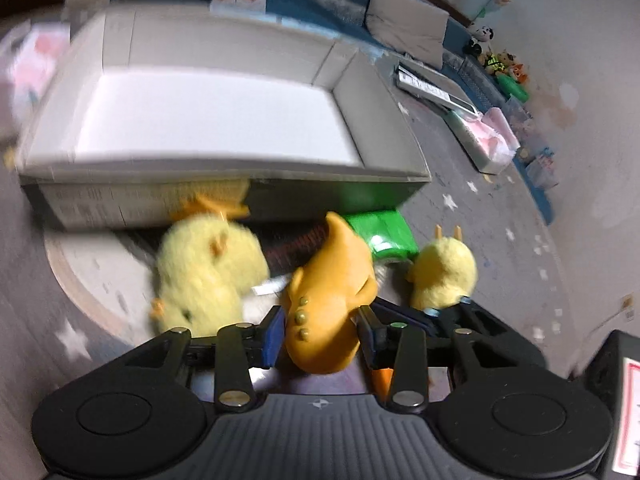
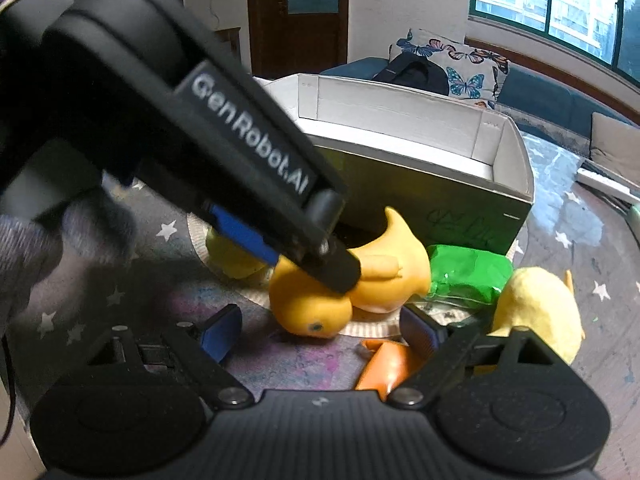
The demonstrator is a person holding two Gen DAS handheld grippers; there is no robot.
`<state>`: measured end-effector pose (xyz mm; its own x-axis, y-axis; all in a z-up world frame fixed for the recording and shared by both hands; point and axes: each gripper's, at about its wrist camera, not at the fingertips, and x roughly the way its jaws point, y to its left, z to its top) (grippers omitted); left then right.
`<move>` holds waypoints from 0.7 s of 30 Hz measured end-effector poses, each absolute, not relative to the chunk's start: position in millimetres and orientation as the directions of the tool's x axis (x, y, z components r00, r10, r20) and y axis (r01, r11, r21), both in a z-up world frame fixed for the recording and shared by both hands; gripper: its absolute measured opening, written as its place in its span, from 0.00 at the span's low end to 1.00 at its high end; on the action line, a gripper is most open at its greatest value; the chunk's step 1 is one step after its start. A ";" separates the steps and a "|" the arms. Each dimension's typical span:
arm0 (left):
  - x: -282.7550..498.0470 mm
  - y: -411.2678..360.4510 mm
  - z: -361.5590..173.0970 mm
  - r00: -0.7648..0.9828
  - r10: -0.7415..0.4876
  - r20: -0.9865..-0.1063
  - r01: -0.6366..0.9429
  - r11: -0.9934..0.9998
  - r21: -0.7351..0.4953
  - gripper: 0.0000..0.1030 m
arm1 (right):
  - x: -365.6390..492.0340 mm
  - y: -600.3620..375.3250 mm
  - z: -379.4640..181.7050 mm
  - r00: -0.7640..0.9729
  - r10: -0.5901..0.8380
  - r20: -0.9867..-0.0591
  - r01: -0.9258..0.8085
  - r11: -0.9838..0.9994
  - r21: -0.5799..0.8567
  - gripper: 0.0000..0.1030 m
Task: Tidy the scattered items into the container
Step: 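Close the left gripper on the yellow rubber duck, then lift the rubber duck with the left gripper and release it into the box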
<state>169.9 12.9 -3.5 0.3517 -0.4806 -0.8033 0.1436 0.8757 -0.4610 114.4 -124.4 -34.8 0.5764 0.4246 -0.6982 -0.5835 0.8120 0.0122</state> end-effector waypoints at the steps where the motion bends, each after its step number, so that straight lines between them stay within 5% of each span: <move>1: 168.8 13.4 -4.6 0.339 -0.493 -0.801 0.137 0.869 -0.476 0.41 | 114.9 -125.3 -35.2 0.573 0.426 -0.700 -0.583 0.812 0.017 0.80; 5: 159.3 8.3 -0.4 0.326 -0.502 -0.801 0.166 0.865 -0.474 0.40 | 112.1 -129.3 -32.9 0.552 0.443 -0.707 -0.593 0.804 0.041 0.64; 21: 172.4 10.8 1.8 0.364 -0.434 -0.824 0.147 0.901 -0.409 0.44 | 113.1 -141.2 -32.0 0.541 0.456 -0.707 -0.579 0.811 0.080 0.63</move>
<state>172.4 10.8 1.8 0.3638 -0.4339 -0.8243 0.1469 0.9005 -0.4092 113.1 -141.2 -32.0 0.5408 0.4560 -0.7068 -0.5791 0.8113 0.0802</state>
